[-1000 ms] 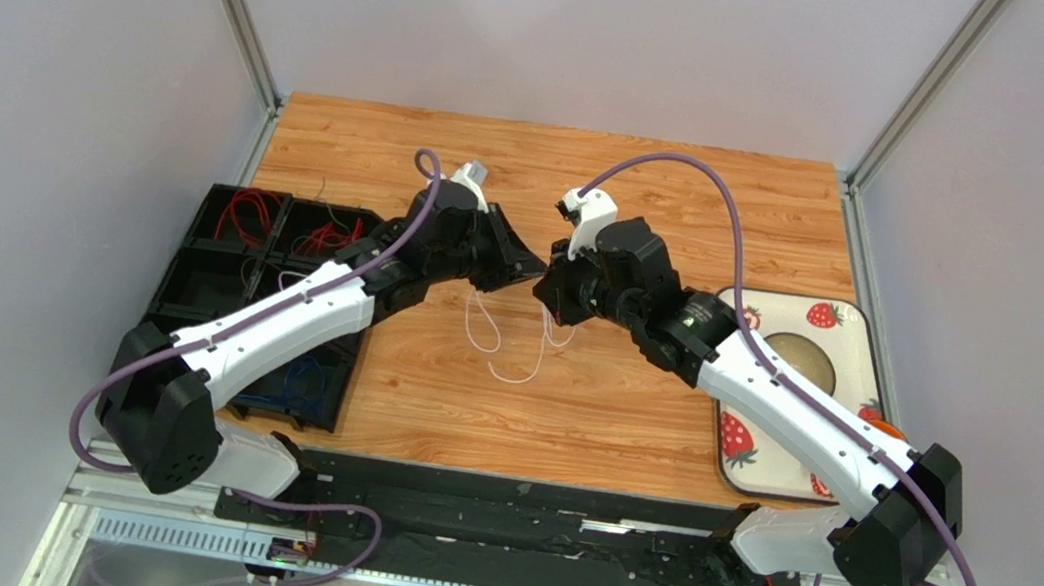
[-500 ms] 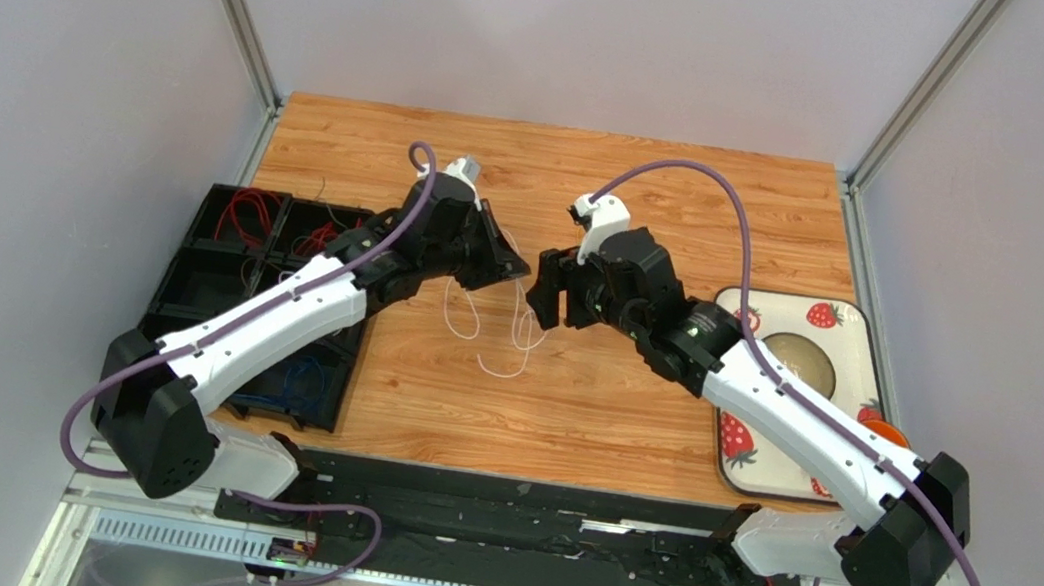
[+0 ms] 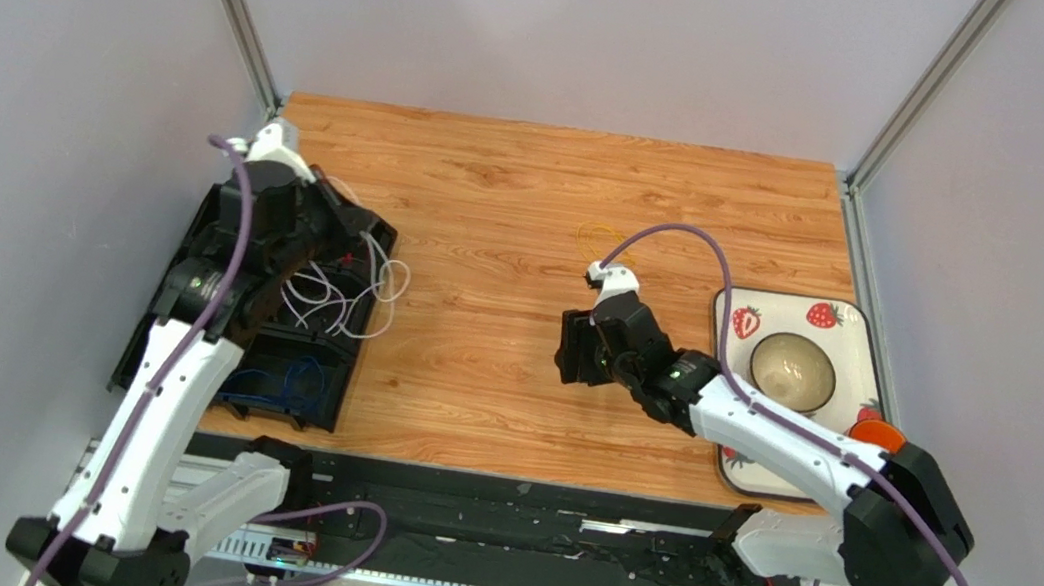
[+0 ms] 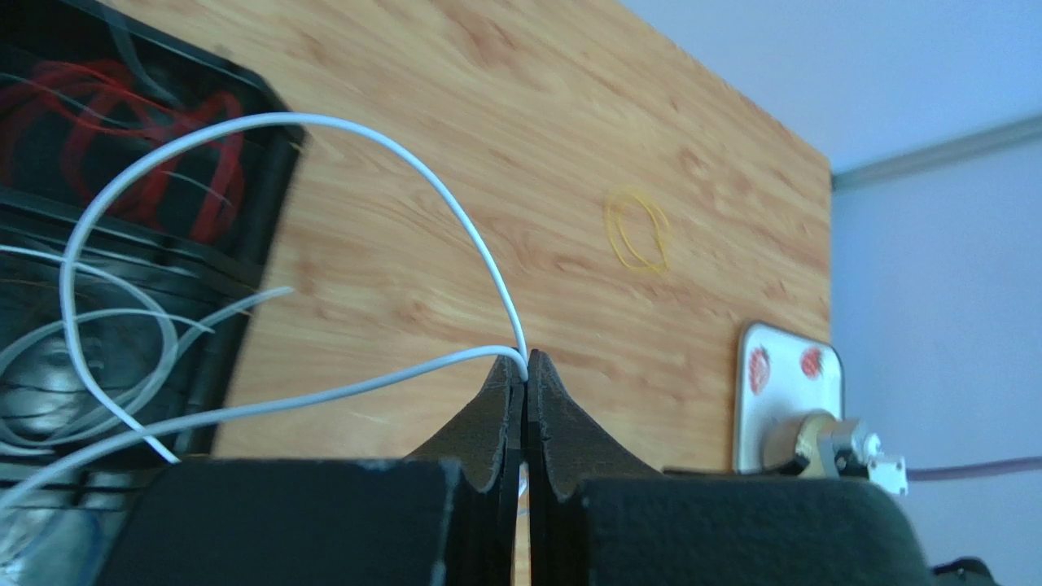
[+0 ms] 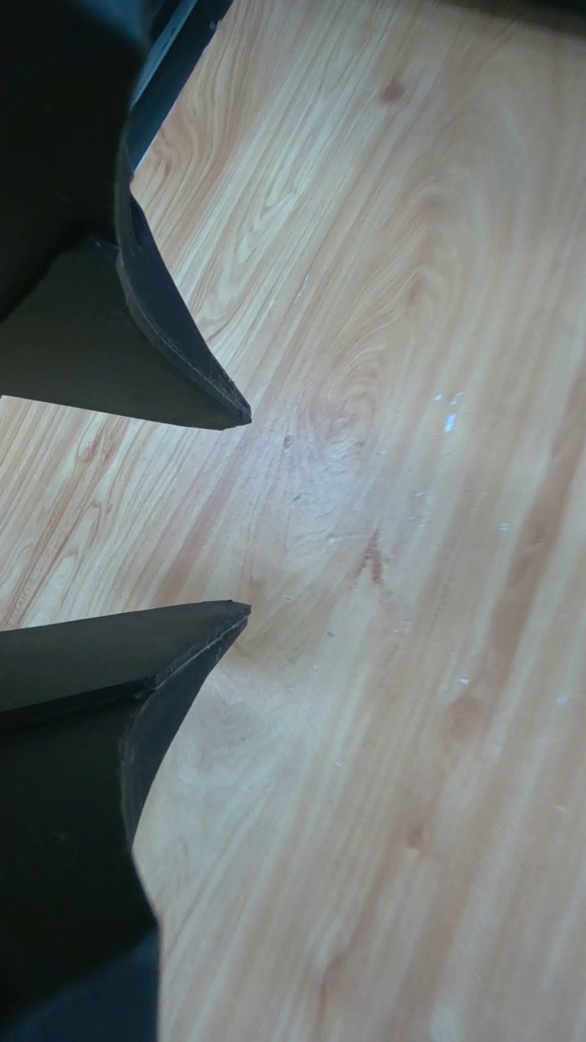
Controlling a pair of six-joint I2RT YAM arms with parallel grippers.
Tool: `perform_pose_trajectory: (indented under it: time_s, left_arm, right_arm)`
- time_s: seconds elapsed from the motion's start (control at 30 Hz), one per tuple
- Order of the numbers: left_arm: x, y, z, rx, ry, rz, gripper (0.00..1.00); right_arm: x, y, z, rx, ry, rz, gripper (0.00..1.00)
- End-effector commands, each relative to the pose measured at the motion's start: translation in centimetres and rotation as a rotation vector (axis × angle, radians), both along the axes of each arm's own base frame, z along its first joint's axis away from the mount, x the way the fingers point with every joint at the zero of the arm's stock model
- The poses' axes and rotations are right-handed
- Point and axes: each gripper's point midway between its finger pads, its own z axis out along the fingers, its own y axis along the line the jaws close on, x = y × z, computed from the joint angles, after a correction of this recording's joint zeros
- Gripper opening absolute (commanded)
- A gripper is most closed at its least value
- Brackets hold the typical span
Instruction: Untangle the cables
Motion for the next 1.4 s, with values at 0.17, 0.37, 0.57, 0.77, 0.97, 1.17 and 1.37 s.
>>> perform_pose_trajectory:
  time_s: [0.17, 0.37, 0.57, 0.77, 0.97, 1.17, 1.37]
  left_arm:
    - [-1.9, 11.0, 1.5, 0.328, -0.069, 0.32, 0.0]
    - [-1.5, 15.6, 0.9, 0.395, -0.024, 0.502, 0.0]
    - [-1.2, 20.2, 1.9, 0.509, -0.027, 0.713, 0.0]
    - [-0.9, 24.0, 2.4, 0.625, -0.006, 0.871, 0.0]
    - [-0.2, 26.9, 1.3, 0.726, -0.033, 0.993, 0.0]
    - [0.6, 28.7, -0.3, 0.777, -0.061, 1.109, 0.0]
    - [1.4, 30.0, -0.6, 0.753, -0.097, 1.186, 0.0]
  right_arm:
    - [0.7, 2.7, -2.5, 0.055, 0.025, 0.038, 0.54]
    - [0.6, 3.3, -3.7, 0.05, 0.049, 0.067, 0.55]
    - [0.6, 4.1, -4.5, 0.04, 0.076, 0.099, 0.55]
    - [0.7, 4.3, -5.1, 0.024, 0.096, 0.107, 0.56]
    - [0.7, 4.7, -5.8, -0.001, 0.126, 0.118, 0.55]
    - [0.7, 4.8, -6.4, -0.026, 0.154, 0.122, 0.55]
    - [0.9, 5.0, -6.8, -0.043, 0.171, 0.123, 0.54]
